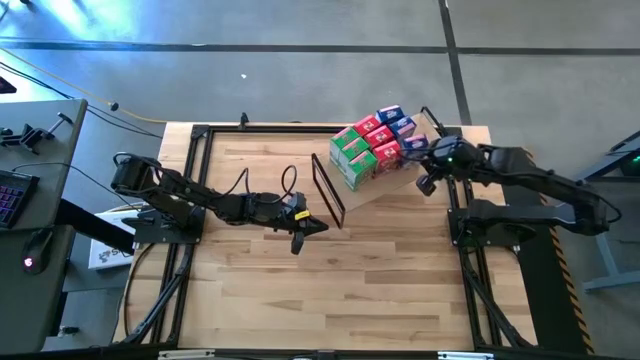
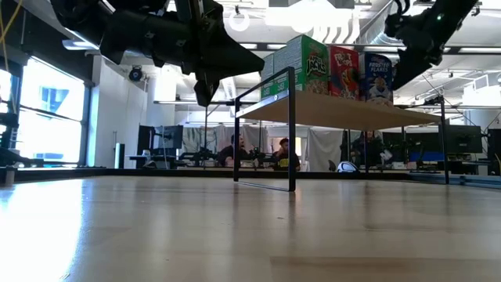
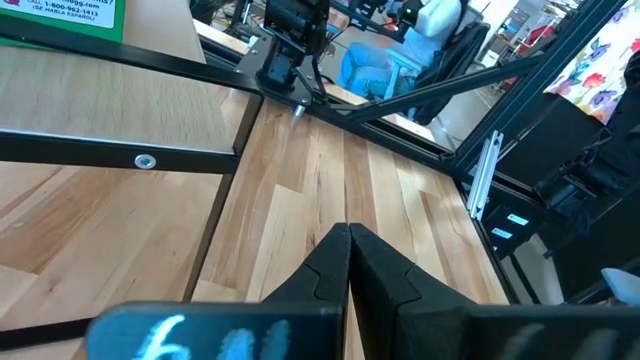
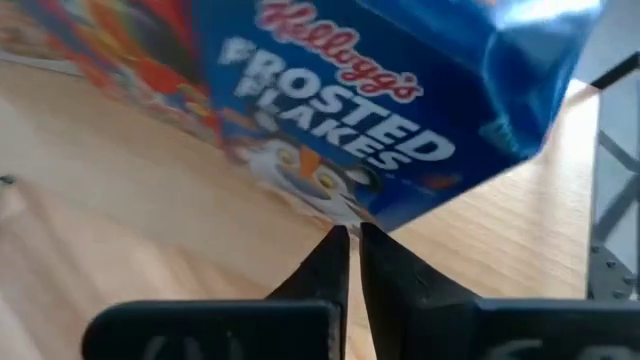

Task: Stack cereal on shelf
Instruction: Put the blue cereal box on the shelf and aligned with the other blue cereal boxes

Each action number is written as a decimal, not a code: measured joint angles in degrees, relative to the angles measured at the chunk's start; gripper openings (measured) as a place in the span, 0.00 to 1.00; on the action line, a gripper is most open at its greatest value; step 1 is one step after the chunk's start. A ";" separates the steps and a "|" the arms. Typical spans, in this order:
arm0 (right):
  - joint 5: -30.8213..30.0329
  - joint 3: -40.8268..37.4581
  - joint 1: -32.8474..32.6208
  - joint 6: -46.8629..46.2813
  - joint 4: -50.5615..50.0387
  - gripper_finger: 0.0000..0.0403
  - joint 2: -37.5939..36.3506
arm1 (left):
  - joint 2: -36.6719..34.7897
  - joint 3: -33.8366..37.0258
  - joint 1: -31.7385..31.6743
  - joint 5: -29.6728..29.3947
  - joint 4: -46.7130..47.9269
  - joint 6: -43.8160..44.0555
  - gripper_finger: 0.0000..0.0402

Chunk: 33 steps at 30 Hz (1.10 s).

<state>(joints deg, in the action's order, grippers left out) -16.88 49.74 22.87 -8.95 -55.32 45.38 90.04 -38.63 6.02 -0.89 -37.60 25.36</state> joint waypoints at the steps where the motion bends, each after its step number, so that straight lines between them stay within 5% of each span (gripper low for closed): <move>1: -0.76 -0.51 0.04 -0.05 0.42 0.03 -0.01 | 0.00 0.00 0.00 0.00 0.00 0.00 0.00; 23: -2.98 -1.74 0.07 2.41 9.16 0.01 1.01 | -0.04 0.24 0.02 0.00 -0.30 -1.69 0.00; 33: -1.82 -5.67 -3.05 4.66 13.36 0.00 -9.87 | -7.44 6.84 -0.08 0.30 -2.89 -6.22 0.00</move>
<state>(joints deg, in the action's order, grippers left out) -18.70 44.07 19.82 -4.28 -41.96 35.51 82.60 -31.79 5.94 -0.58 -40.50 19.15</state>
